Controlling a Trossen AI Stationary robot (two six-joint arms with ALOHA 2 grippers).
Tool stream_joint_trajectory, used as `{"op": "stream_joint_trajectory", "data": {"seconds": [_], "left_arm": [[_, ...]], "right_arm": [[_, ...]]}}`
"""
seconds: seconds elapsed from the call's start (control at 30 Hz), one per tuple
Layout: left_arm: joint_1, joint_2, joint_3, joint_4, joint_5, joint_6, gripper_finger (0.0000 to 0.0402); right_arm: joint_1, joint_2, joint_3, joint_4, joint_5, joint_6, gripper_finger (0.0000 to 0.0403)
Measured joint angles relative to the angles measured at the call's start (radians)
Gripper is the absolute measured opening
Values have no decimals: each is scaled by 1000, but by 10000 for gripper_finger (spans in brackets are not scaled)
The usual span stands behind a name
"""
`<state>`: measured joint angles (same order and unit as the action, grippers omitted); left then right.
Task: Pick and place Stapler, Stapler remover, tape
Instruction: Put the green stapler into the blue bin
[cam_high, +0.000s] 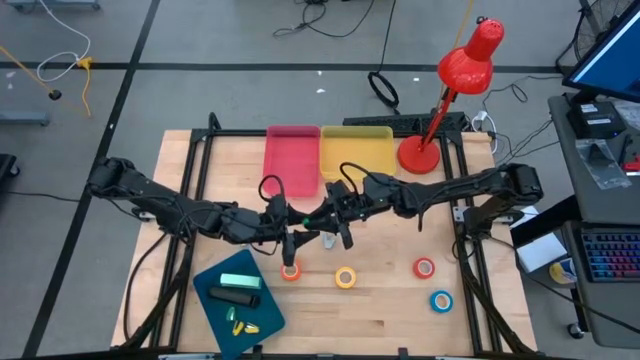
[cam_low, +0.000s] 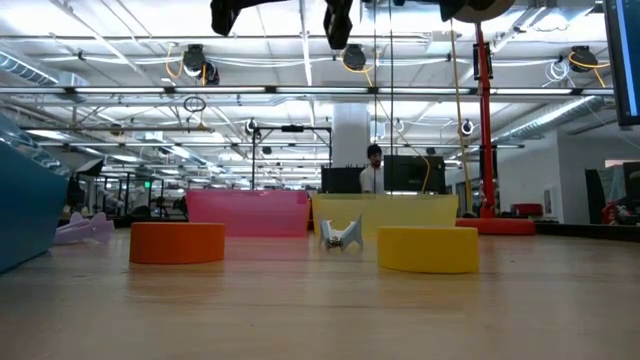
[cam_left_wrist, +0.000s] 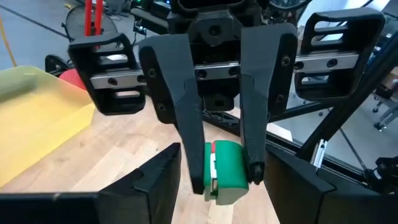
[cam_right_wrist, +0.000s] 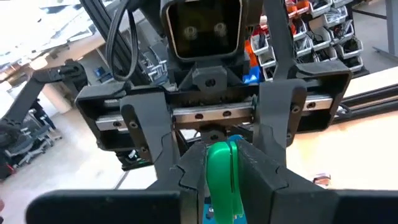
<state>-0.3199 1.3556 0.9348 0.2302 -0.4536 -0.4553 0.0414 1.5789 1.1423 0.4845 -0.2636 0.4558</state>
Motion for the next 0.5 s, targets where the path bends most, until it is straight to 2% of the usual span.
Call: {"op": "stream_joint_trajectory", "data": {"seconds": [0.1,0.3,0.5], "left_arm": [[0,0,0,-12,1,1,197],[0,0,0,-30,2,24,119],[6,0,0,-27,46,21,53]], "right_arm": [[0,7,0,7,-2,8,57],[0,6,-1,9,-1,22,57],[0,6,-1,19,-6,4,57]]}}
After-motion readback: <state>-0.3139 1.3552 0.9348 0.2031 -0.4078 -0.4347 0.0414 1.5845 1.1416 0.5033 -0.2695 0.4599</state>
